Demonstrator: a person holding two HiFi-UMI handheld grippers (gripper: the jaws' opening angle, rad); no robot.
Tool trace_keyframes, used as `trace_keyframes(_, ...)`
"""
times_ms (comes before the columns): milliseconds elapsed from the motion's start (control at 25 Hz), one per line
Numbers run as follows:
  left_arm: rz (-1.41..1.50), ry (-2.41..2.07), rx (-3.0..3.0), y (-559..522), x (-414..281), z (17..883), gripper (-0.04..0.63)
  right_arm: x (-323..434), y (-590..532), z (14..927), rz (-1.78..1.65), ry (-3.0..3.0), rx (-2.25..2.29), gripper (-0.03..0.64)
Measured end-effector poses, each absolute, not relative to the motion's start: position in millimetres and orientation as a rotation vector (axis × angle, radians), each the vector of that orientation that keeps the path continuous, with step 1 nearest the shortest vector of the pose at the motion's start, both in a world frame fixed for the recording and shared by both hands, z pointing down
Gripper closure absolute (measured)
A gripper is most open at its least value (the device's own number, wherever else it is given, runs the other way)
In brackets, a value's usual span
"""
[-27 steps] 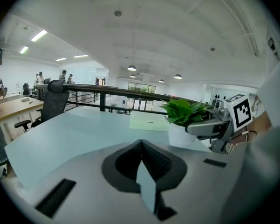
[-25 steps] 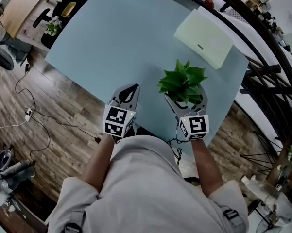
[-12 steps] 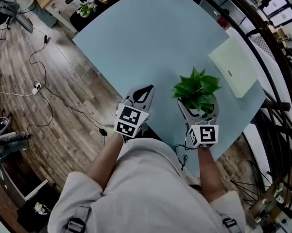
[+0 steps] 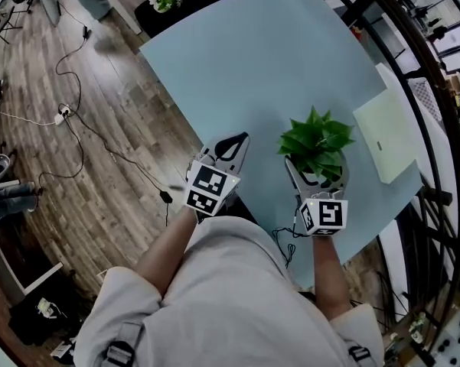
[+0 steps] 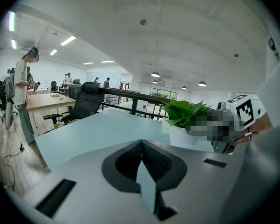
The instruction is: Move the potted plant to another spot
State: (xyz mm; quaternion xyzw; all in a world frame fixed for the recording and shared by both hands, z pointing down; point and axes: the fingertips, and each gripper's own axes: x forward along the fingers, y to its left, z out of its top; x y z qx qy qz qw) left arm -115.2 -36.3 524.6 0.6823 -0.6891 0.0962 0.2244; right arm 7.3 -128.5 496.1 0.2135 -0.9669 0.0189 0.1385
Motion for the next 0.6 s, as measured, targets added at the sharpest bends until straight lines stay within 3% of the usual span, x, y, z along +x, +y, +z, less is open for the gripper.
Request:
trace_keyframes(360, 0.245, -1.910, 1.858, -20, -203, 527, 0.583, -82, -118, 494, 0.052, -2.792, 0.604, 0.095)
trace_keyframes(600, 0.250, -1.900, 1.877, -16, -211, 520, 0.583, -90, -113, 487, 0.074, -2.793, 0.628, 0.095)
